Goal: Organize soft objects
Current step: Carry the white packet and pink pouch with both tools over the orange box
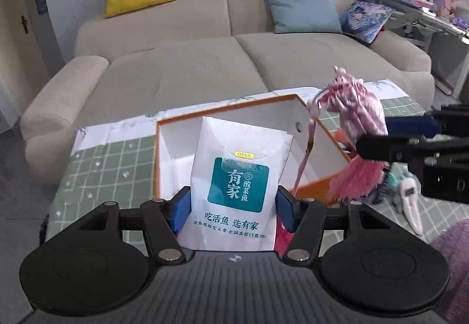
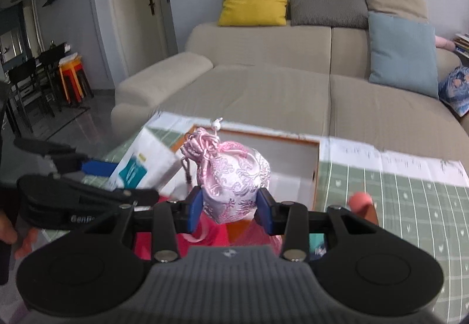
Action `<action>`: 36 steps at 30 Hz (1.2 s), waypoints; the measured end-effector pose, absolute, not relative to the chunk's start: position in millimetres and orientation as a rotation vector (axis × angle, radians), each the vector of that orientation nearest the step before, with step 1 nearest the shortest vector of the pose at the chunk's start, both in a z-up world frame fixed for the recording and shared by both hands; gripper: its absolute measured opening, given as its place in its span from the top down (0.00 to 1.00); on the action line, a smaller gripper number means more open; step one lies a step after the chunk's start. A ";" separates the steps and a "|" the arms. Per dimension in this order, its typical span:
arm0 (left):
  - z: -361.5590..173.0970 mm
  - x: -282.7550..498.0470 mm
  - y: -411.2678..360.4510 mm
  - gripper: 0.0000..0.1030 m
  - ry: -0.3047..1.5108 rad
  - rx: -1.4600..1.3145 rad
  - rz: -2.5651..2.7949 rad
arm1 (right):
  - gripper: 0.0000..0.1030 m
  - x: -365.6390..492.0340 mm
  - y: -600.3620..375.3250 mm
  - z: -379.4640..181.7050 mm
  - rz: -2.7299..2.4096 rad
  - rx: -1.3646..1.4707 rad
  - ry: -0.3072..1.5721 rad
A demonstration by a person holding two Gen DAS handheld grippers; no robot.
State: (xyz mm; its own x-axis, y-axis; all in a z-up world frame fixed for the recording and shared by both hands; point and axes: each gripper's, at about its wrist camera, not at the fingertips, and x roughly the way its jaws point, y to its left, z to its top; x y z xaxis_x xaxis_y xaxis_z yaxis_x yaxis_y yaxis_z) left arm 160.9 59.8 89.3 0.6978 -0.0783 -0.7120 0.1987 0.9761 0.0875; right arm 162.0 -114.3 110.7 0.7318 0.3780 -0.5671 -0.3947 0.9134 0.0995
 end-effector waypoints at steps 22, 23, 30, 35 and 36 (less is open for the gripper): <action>3.4 289.9 65.9 0.32 1.015 0.218 -0.106 | 0.61 300.9 -73.9 20.4 0.385 -0.172 0.855; 0.4 293.4 67.2 0.32 1.027 0.220 -0.101 | 0.61 305.2 -72.7 15.2 0.384 -0.179 0.873; -21.1 300.6 71.6 0.28 1.101 0.224 -0.097 | 0.60 319.6 -62.3 -3.9 0.387 -0.234 0.935; -24.5 299.2 75.2 0.19 1.106 0.218 -0.090 | 0.60 323.6 -63.5 -10.6 0.378 -0.223 0.955; -24.6 299.0 75.7 0.18 1.105 0.216 -0.094 | 0.60 323.5 -63.5 -11.4 0.377 -0.219 0.958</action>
